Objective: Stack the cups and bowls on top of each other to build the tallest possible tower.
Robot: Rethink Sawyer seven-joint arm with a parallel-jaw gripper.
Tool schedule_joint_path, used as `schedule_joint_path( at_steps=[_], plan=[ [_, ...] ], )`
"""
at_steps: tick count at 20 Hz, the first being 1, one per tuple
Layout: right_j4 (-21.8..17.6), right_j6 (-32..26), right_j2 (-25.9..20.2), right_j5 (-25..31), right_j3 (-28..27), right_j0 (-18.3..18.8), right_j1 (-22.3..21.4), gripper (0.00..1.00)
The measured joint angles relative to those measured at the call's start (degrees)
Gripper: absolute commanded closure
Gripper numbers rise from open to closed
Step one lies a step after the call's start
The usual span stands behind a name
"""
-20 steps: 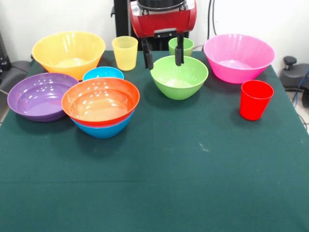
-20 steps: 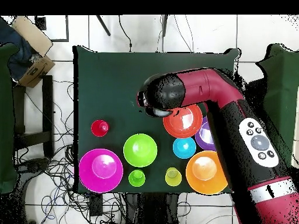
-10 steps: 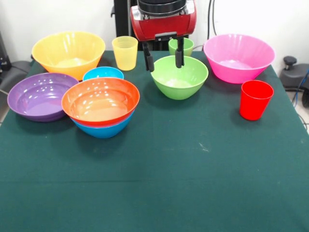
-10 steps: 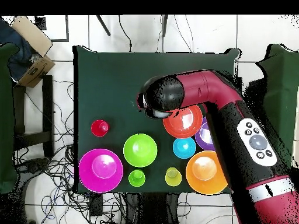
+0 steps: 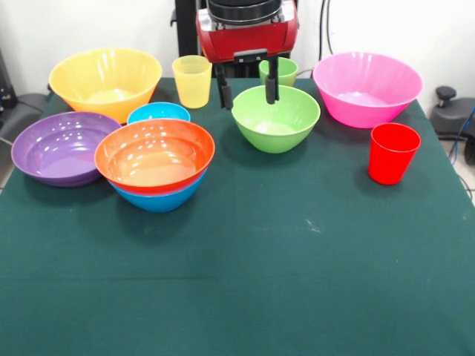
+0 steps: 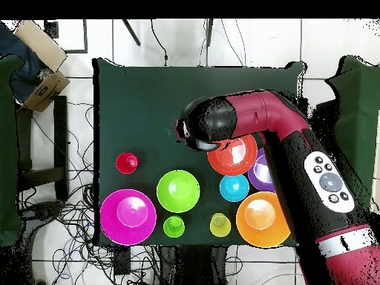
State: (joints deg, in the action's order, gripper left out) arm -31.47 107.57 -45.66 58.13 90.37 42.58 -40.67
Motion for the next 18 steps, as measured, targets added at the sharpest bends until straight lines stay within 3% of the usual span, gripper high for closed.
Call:
schedule_joint_path(
  at_steps=[18],
  plan=[
    [-0.1,0.0,0.0,-0.3,0.4,2.2,-0.1,0.0]
  ],
)
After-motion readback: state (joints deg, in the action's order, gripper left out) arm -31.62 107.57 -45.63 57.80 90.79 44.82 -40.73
